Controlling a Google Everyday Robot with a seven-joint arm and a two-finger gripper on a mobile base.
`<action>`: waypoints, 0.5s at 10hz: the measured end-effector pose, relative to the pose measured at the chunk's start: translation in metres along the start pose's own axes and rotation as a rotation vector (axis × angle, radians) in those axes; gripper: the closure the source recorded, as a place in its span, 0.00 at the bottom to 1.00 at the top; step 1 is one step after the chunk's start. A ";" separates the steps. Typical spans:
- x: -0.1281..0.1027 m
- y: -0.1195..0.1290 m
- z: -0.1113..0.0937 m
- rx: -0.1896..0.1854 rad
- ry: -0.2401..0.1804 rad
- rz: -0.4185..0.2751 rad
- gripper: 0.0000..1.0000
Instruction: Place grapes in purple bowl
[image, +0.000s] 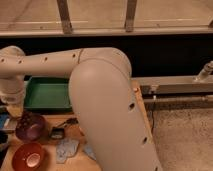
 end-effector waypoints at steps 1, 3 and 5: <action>-0.001 0.001 0.000 -0.001 0.000 -0.002 0.48; -0.001 0.001 0.001 -0.001 0.000 -0.003 0.30; -0.001 0.001 0.000 0.000 0.000 -0.002 0.20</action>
